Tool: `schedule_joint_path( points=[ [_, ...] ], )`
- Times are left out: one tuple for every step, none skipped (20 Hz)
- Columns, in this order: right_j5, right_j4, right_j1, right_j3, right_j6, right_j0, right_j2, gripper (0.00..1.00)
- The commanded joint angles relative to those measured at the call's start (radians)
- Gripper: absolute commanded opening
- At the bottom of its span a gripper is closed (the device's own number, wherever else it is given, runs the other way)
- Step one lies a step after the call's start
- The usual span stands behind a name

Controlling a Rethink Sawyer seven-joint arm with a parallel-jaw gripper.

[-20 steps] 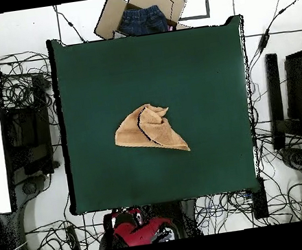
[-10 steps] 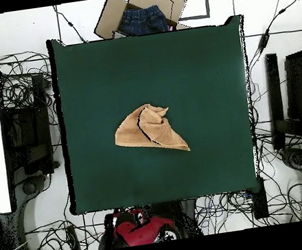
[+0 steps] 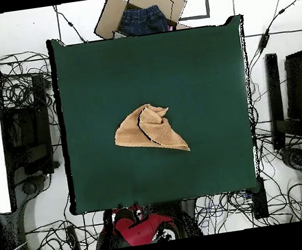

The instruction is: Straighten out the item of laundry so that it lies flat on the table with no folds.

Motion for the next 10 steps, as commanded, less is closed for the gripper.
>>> schedule_joint_path(
  points=[
    [0.043,0.071,0.063,-0.143,0.127,0.013,0.076,1.00],
    [0.036,0.072,0.072,-0.149,0.127,0.014,0.075,1.00],
    [0.029,0.072,0.079,-0.153,0.128,0.017,0.072,1.00],
    [0.022,0.073,0.087,-0.157,0.129,0.020,0.069,1.00],
    [0.018,0.074,0.089,-0.160,0.130,0.025,0.064,1.00],
    [0.020,0.075,0.091,-0.164,0.130,0.024,0.065,1.00],
    [0.025,0.074,0.092,-0.169,0.128,0.023,0.066,1.00],
    [0.025,0.074,0.093,-0.172,0.127,0.024,0.066,1.00],
    [0.026,0.073,0.095,-0.176,0.126,0.025,0.066,1.00],
    [0.027,0.073,0.097,-0.179,0.126,0.025,0.066,1.00]
  ],
)
